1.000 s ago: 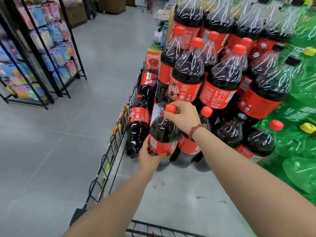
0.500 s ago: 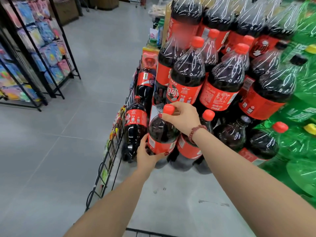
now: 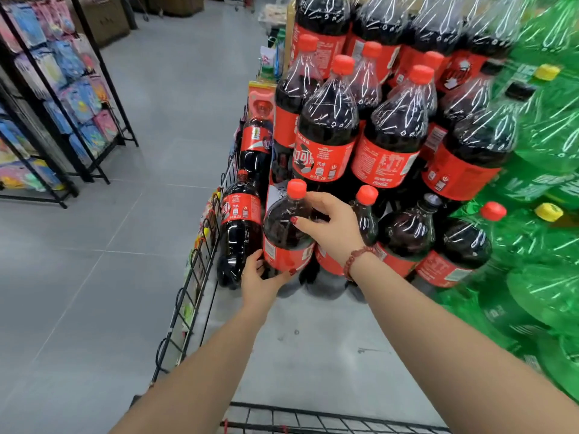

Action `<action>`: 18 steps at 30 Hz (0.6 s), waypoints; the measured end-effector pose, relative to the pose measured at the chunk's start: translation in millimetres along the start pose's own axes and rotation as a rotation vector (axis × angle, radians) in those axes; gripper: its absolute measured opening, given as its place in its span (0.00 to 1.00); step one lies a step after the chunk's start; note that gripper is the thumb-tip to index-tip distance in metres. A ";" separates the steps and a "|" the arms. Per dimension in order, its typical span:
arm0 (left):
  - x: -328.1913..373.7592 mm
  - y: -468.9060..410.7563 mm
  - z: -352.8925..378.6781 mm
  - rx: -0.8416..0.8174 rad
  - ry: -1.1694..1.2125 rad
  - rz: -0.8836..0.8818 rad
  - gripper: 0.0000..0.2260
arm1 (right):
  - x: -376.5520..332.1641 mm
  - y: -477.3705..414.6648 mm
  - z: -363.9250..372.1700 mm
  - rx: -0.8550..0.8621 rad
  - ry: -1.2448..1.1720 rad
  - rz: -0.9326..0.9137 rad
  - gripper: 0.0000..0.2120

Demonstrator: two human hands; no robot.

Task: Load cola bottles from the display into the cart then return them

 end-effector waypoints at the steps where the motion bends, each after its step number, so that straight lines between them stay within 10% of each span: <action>1: -1.7 3.7 -3.1 0.020 -0.016 -0.019 0.34 | 3.8 5.9 -3.8 0.010 -0.014 0.007 0.20; 18: 76.9 167.5 138.9 -0.289 0.038 0.202 0.16 | 122.0 177.9 -195.1 0.265 -0.260 0.131 0.12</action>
Point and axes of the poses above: each hand's wrist, its own y-axis away from the middle knuckle, its own z-axis out of the palm, x = y × z, the point moved 7 cm from there along -y, towards the middle knuckle, and after that the axes turned 10 degrees about z, right-handed, at the moved point
